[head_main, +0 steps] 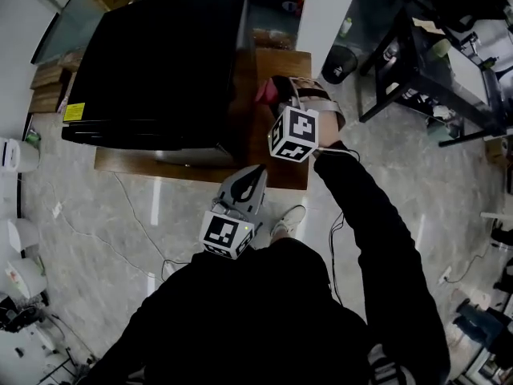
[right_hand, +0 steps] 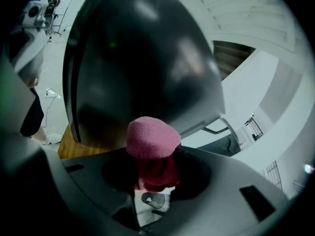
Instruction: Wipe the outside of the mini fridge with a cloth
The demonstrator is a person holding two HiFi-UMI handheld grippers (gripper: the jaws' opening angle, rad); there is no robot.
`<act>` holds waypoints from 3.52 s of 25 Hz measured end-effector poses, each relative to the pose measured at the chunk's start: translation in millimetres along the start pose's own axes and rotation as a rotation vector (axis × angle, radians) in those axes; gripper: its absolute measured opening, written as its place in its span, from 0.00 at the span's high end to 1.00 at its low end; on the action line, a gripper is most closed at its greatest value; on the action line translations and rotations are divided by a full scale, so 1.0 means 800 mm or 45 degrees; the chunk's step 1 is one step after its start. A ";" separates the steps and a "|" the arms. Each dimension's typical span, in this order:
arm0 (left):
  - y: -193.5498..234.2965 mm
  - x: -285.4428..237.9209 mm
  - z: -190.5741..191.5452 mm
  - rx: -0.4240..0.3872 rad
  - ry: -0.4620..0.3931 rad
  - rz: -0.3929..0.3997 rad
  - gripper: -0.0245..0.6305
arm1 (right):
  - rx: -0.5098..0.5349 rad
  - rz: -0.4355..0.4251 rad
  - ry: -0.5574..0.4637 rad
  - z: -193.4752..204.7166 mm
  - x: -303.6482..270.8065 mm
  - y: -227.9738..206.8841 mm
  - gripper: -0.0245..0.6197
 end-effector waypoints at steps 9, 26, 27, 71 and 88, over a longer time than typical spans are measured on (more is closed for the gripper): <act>0.026 0.079 -0.036 -0.048 -0.047 0.090 0.95 | 0.227 0.129 0.088 -0.124 0.059 0.016 0.73; 0.068 0.099 0.025 -0.012 -0.039 0.076 0.95 | 0.248 0.111 0.186 -0.071 -0.012 0.103 0.74; 0.070 0.097 0.031 -0.013 -0.036 0.066 0.95 | 0.239 0.096 0.183 -0.063 -0.021 0.113 0.74; 0.033 0.194 -0.048 -0.049 -0.038 -0.016 0.95 | -1.264 -0.260 -0.700 -0.136 0.193 0.145 0.74; -0.008 0.249 -0.132 -0.058 -0.100 0.028 0.95 | -1.173 -0.205 -0.934 -0.231 0.289 0.162 0.74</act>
Point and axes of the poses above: the fingertips, and each gripper's own axes: x backward along the fingers, y to its left, z out of its underside, the point moved 4 cm from there along x, backward along the fingers, and after that the axes turned 10 degrees about -y, right-handed, at the moved point
